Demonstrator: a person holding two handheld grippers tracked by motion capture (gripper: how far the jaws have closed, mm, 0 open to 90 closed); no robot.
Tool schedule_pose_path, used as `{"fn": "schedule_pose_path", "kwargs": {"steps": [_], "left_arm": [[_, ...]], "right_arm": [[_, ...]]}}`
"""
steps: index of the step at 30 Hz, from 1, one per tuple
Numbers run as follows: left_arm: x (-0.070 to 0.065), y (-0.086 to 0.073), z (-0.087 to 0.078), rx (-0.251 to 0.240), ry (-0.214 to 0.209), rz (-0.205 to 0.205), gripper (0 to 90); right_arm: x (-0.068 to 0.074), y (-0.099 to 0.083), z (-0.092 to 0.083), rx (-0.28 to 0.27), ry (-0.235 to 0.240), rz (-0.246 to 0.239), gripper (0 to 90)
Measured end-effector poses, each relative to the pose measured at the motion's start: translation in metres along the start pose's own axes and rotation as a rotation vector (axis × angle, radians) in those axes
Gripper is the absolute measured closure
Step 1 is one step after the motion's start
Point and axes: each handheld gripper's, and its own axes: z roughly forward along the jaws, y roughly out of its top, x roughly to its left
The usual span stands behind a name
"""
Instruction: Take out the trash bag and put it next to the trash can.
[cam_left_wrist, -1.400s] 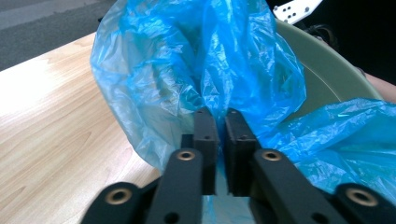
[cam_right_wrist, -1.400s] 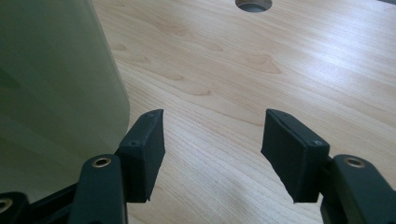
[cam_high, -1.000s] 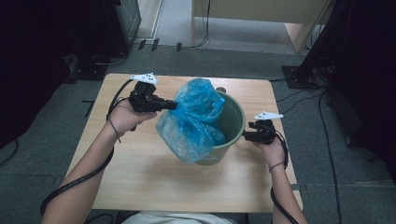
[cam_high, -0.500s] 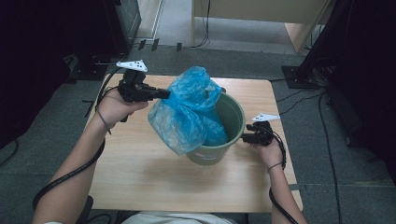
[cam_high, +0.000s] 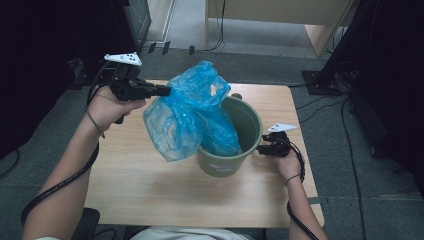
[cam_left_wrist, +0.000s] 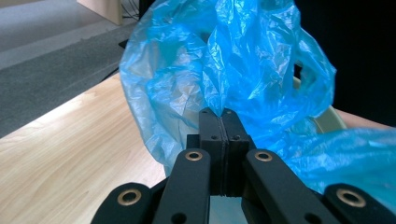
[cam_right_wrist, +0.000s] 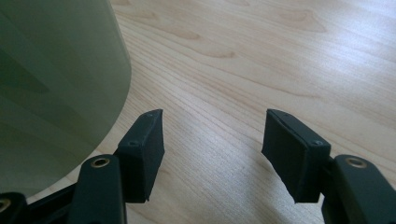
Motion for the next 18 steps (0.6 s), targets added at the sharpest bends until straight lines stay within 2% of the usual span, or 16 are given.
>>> {"fn": "schedule_pose_path", "kwargs": {"steps": [11,18], "left_arm": [[0.003,0.007,-0.023,0.003,0.039,0.009,90.0],[0.008,0.009,-0.041,-0.009,0.066,-0.003,90.0]], "right_arm": [[-0.002,-0.004,0.004,0.015,0.0,-0.001,38.5],[-0.002,-0.005,0.005,0.015,0.002,0.003,38.5]]}}
